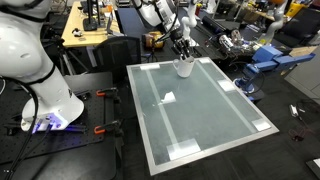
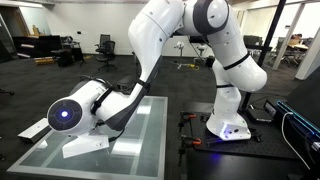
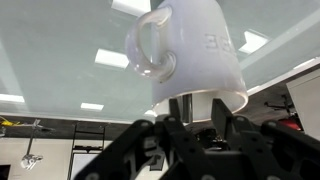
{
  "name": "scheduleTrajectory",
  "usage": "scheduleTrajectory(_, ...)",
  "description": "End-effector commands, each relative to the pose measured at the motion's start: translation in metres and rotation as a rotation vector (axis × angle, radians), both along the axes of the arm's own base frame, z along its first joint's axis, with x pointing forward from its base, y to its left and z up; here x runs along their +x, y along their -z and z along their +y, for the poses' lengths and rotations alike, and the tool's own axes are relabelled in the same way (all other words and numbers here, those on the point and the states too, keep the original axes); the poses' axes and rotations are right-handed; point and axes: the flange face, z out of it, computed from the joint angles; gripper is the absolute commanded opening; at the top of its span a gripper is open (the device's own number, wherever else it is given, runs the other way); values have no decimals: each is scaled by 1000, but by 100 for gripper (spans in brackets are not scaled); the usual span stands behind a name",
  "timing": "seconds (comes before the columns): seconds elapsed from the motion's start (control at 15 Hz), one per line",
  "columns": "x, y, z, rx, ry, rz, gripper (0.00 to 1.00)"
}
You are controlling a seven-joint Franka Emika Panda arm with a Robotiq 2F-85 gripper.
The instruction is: Remove the pen from the mug and put it on the table
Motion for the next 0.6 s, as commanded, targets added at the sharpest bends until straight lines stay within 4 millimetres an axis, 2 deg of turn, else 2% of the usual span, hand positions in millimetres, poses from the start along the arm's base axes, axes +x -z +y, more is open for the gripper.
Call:
scheduleTrajectory(0.0,8,0,-5,26,20,-7,41)
scheduleTrajectory(0.53,15,3,-14,40,32,-4,43)
